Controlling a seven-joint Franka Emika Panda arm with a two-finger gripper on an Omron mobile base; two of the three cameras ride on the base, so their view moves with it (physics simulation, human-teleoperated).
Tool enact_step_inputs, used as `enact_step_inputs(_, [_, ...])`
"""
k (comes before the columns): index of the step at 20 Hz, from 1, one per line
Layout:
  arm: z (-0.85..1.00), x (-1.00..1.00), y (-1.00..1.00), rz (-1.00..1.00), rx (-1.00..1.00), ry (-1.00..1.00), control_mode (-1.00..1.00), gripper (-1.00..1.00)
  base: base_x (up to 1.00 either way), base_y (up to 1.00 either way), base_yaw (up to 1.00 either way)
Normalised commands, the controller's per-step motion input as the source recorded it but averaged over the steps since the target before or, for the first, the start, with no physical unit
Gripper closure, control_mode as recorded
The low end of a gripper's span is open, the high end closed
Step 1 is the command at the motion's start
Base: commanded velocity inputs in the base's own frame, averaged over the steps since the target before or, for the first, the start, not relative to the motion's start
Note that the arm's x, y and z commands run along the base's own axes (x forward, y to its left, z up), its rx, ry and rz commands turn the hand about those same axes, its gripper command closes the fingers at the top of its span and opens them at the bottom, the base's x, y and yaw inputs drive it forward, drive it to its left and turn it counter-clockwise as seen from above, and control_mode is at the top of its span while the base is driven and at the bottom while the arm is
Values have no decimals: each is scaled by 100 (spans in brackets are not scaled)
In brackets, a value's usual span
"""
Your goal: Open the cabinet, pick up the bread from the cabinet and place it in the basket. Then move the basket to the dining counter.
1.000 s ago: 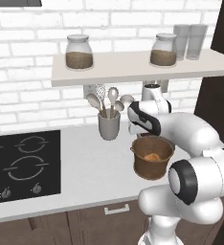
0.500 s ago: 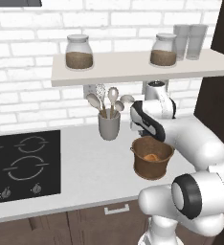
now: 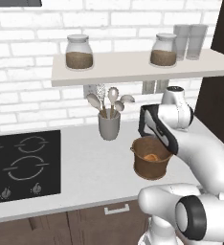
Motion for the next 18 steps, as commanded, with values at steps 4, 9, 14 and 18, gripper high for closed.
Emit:
enact_step_inputs(4, [-3,-16,-15,-9,10,0,-100,-100,0,0,0])
enact_step_inputs(9, [-30,0,-10,-2,3,0,-100,-100,0,0,0])
enact_step_inputs(14, [-30,0,-16,0,2,0,-100,-100,0,0,0])
enact_step_inputs(18, [-21,-4,-10,0,3,1,-100,-100,0,0,0])
